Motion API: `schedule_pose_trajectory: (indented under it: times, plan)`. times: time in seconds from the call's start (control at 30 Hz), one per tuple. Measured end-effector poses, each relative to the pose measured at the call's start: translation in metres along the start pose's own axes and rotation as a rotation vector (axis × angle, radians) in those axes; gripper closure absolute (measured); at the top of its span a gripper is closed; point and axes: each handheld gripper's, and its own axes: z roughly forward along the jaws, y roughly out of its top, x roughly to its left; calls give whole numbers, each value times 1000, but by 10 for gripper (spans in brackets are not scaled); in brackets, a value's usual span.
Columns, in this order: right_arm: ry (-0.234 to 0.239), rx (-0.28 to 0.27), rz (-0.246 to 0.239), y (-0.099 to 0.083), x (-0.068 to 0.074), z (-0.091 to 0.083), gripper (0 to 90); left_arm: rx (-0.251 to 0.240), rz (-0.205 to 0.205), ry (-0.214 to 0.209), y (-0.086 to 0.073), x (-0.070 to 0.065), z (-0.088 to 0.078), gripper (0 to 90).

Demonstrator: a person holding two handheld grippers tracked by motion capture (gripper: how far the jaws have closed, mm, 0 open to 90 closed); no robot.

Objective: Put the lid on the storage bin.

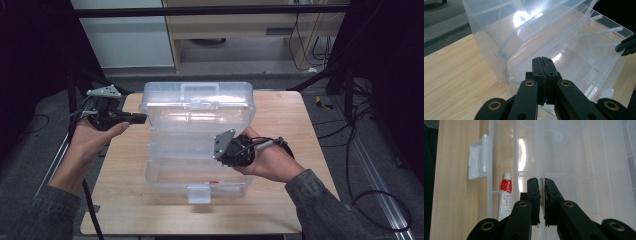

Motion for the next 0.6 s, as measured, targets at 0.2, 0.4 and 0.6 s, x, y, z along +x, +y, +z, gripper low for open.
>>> schedule_pose_trajectory:
  times: [0.2,0.4,0.6]
  plan:
    - [-4,-7,3,-3,3,0,837,9,-5,-5,-7,-2,5,897]
    - [5,-2,-2,-3,7,1,836,-12,-18,-15,-18,-5,1,897]
    - [5,-1,-4,-5,13,3,831,-14,-12,-15,-27,-12,-1,897]
